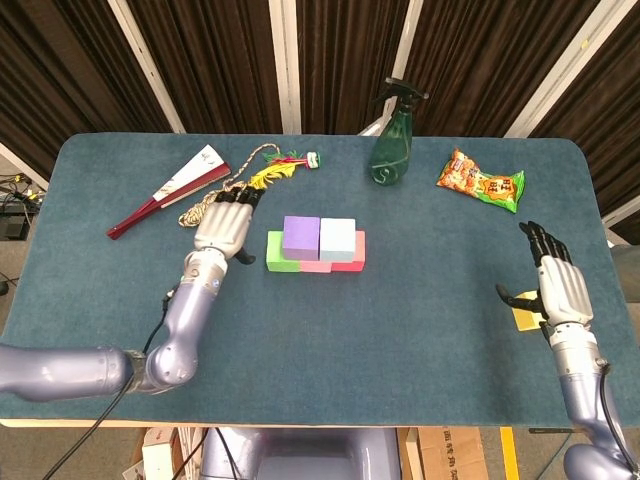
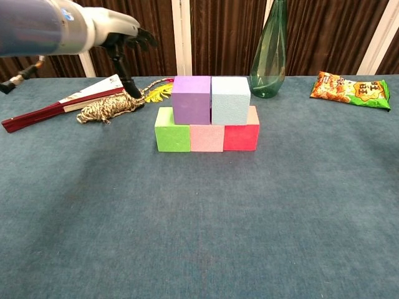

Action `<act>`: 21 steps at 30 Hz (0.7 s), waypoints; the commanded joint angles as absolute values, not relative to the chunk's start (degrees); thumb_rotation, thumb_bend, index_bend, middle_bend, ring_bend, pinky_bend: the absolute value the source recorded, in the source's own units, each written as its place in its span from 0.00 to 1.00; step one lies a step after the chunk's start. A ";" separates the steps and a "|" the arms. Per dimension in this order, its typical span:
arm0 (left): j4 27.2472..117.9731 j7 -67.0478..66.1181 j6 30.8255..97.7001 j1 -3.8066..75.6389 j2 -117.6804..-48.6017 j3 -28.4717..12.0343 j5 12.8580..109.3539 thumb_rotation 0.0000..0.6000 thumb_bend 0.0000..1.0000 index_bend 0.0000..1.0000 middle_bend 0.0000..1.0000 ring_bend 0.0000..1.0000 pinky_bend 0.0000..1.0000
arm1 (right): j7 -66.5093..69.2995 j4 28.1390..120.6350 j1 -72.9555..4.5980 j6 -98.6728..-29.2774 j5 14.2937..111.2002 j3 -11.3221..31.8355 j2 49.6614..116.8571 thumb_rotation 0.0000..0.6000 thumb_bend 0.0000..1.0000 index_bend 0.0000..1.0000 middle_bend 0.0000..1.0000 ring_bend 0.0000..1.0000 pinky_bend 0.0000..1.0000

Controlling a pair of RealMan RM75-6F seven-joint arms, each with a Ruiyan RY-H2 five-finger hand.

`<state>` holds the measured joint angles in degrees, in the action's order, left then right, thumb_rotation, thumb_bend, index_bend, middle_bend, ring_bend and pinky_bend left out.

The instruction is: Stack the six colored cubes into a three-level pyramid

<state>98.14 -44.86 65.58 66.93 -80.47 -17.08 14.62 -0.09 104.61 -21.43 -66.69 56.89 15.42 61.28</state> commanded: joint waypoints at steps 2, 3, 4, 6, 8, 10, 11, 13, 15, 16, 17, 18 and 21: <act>105.10 -41.00 71.41 61.58 -76.20 -14.06 22.53 1.00 0.17 0.00 0.04 0.05 0.09 | -0.65 104.55 -21.45 -66.60 57.09 15.12 61.10 1.00 0.30 0.00 0.00 0.00 0.04; 106.81 -39.90 72.96 60.07 -75.26 -13.29 24.58 1.00 0.17 0.00 0.04 0.05 0.09 | -0.99 104.53 -21.47 -66.58 56.94 15.03 61.05 1.00 0.30 0.00 0.00 0.00 0.04; 108.29 -38.83 74.20 58.70 -74.46 -12.59 26.53 1.00 0.17 0.00 0.04 0.05 0.09 | -1.41 104.51 -21.53 -66.50 56.77 14.93 60.98 1.00 0.30 0.00 0.00 0.00 0.04; 111.25 -36.63 76.76 55.77 -72.80 -11.10 30.33 1.00 0.17 0.00 0.04 0.05 0.09 | -2.23 104.53 -21.62 -66.45 56.19 14.80 60.91 1.00 0.30 0.00 0.00 0.00 0.04; 113.53 -34.87 78.73 53.34 -71.45 -9.80 33.49 1.00 0.17 0.00 0.04 0.05 0.09 | -3.05 104.55 -21.72 -66.49 55.63 14.70 60.93 1.00 0.30 0.00 0.00 0.00 0.04; 115.73 -32.98 80.86 50.51 -69.95 -8.12 37.35 1.00 0.17 0.00 0.04 0.05 0.09 | -4.09 104.52 -21.84 -66.63 55.03 14.54 61.05 1.00 0.30 0.00 0.00 0.00 0.04; 116.54 -32.13 81.64 49.24 -69.35 -7.31 39.14 1.00 0.17 0.00 0.04 0.05 0.09 | -4.64 104.46 -21.89 -66.74 54.83 14.42 61.17 1.00 0.30 0.00 0.00 0.00 0.04; 118.22 -30.57 83.01 46.59 -67.97 -5.47 42.32 1.00 0.17 0.00 0.04 0.05 0.09 | -5.59 104.35 -21.98 -67.03 54.50 14.21 61.52 1.00 0.30 0.00 0.00 0.00 0.04; 119.41 -29.37 84.03 44.47 -66.89 -4.11 44.39 1.00 0.17 0.00 0.04 0.05 0.09 | -6.47 104.25 -22.03 -67.23 54.16 13.96 61.80 1.00 0.30 0.00 0.00 0.00 0.04; 119.98 -28.48 84.67 43.17 -66.35 -3.42 45.55 1.00 0.17 0.00 0.04 0.05 0.08 | -7.00 104.19 -22.04 -67.36 53.93 13.81 61.96 1.00 0.30 0.00 0.00 0.00 0.03; 120.37 -27.72 85.07 42.08 -65.90 -2.82 46.76 1.00 0.17 0.00 0.04 0.05 0.08 | -7.53 104.11 -22.07 -67.49 53.69 13.68 62.11 1.00 0.30 0.00 0.00 0.00 0.02; 120.73 -27.01 85.53 40.92 -65.39 -2.13 47.90 1.00 0.17 0.00 0.04 0.05 0.08 | -8.32 103.88 -22.08 -67.71 53.39 13.48 62.24 1.00 0.30 0.00 0.00 0.00 0.01; 121.11 -26.27 86.59 38.42 -64.00 -0.37 51.27 1.00 0.17 0.00 0.04 0.05 0.08 | -10.24 103.28 -22.15 -68.15 51.80 13.19 62.77 1.00 0.30 0.00 0.00 0.00 0.01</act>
<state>120.42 -27.13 85.49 39.86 -65.23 -1.76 49.35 -9.37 103.64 -22.10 -67.85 52.73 13.43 62.40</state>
